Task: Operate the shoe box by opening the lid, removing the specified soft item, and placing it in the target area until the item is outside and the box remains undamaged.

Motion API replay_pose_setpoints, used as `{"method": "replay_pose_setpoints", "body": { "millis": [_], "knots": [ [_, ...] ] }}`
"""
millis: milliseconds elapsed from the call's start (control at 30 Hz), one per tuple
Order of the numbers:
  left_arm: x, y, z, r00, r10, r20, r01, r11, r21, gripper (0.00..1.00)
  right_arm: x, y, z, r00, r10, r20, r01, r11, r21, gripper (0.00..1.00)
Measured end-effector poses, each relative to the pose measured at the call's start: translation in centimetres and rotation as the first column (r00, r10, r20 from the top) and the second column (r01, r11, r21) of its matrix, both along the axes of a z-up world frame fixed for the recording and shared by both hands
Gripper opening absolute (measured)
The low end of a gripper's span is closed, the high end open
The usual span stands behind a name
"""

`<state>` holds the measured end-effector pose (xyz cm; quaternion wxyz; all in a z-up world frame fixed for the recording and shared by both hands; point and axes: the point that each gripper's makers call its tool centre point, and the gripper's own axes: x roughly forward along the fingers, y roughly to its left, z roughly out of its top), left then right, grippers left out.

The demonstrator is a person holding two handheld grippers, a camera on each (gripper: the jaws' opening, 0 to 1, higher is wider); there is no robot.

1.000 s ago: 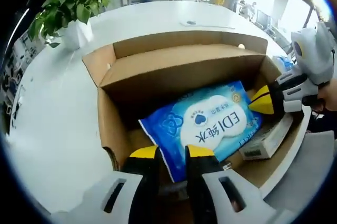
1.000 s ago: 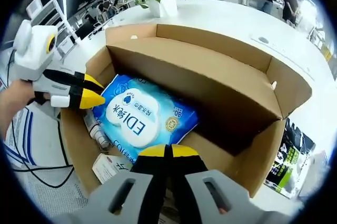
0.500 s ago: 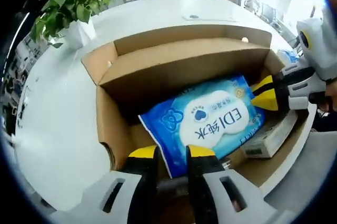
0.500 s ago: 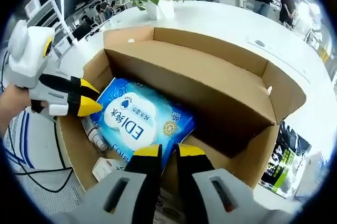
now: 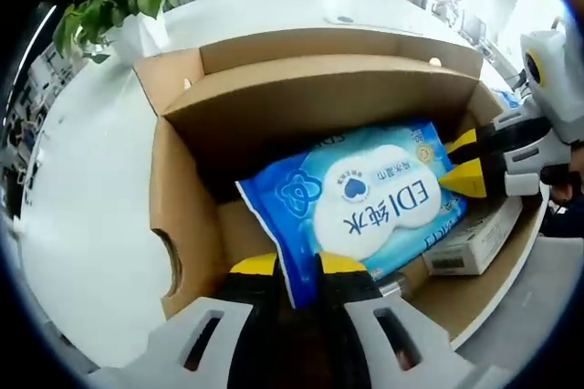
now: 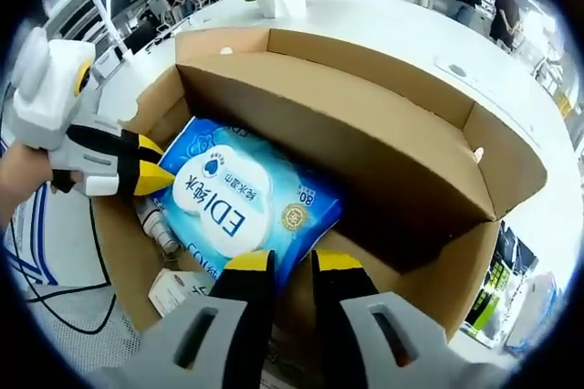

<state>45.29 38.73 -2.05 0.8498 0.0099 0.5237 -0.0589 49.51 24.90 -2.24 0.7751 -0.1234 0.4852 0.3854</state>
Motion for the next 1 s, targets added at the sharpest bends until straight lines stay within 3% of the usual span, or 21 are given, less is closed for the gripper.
{"method": "replay_pose_setpoints", "body": {
  "millis": [167,200,233,500,1000],
  "knots": [
    [0.4,-0.4,0.1,0.999,0.036,0.029,-0.034,0.997,-0.07,0.03,-0.1,0.1,-0.2,0.999,-0.035,-0.022,0.036,0.999,0.019,0.12],
    [0.5,-0.5,0.1,0.994,0.109,0.032,-0.104,0.986,-0.132,0.02,-0.1,0.0,-0.2,0.998,-0.048,-0.03,0.049,0.998,0.026,0.11],
    [0.5,-0.4,0.1,0.993,0.115,0.031,-0.109,0.984,-0.143,0.01,-0.1,0.1,-0.2,0.998,-0.048,-0.03,0.049,0.998,0.031,0.1],
    [0.3,-0.9,0.5,0.995,0.083,0.047,-0.076,0.989,-0.128,0.0,-0.4,0.2,0.1,0.999,-0.044,-0.027,0.046,0.997,0.059,0.0],
    [0.0,-1.5,2.3,0.993,0.081,0.083,-0.067,0.985,-0.156,0.0,-0.5,0.0,1.6,0.999,-0.044,-0.02,0.046,0.992,0.118,0.0]
  ]
}}
